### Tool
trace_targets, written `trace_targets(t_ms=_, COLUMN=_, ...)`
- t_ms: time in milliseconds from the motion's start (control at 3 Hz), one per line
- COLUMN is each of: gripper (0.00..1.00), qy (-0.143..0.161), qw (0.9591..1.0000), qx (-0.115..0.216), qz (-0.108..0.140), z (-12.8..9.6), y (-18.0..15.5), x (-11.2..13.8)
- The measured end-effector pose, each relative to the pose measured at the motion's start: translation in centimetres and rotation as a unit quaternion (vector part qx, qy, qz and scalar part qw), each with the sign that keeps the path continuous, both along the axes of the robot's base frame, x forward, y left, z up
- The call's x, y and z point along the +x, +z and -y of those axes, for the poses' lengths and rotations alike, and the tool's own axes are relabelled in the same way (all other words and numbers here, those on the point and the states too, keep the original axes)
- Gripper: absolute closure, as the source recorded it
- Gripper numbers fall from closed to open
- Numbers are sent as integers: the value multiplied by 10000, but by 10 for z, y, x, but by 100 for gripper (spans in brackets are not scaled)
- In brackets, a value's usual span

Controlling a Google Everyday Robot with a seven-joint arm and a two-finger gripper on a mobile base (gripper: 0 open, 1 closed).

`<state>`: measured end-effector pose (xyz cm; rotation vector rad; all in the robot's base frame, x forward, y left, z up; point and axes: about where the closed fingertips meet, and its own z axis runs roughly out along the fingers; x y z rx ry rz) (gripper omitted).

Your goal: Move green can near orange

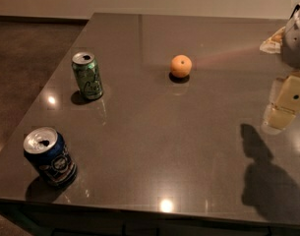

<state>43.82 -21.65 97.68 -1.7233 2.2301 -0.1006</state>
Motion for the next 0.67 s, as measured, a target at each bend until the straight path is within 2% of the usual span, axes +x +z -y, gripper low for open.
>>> trace_targets(t_ms=333, gripper=0, qy=8, qw=10000, qx=36, qz=63, z=-6, y=3, x=5)
trace_targets(t_ms=667, gripper=0, qy=208, qw=9991, qx=309, qz=198, z=-34, y=9, x=29)
